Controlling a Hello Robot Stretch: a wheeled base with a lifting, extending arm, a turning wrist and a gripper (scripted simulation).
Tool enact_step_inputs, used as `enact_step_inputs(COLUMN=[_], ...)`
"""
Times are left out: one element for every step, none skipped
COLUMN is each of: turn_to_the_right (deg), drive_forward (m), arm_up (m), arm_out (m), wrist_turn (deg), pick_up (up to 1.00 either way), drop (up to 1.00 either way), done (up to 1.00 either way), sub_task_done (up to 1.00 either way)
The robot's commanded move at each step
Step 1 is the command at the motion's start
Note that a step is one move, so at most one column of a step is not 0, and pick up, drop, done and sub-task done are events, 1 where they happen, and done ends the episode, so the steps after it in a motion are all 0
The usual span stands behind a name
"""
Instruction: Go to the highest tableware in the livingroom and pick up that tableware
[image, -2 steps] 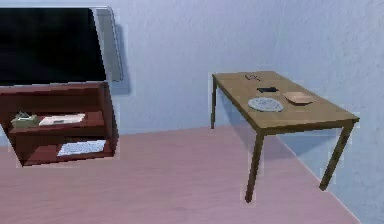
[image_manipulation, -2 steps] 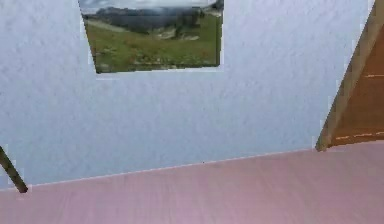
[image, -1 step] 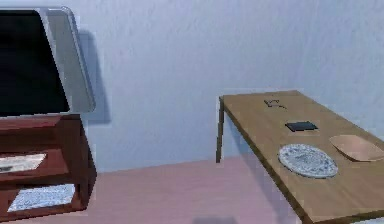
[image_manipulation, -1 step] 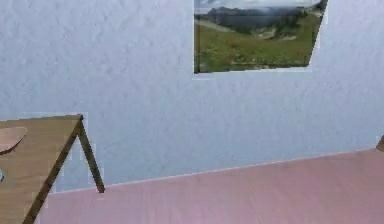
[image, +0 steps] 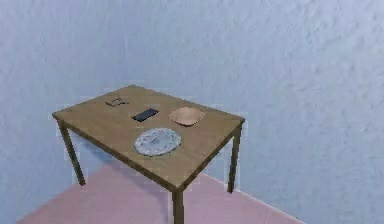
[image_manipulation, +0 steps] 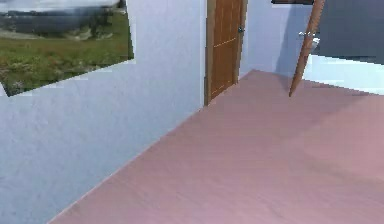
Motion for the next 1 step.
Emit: enact_step_inputs(turn_to_the_right=[33.0], drive_forward=[0.00], arm_up=[0.00], arm_out=[0.00], wrist_turn=[0.0], pick_up=[0.00], drop=[0.00], done=[0.00], sub_task_done=[0.00])
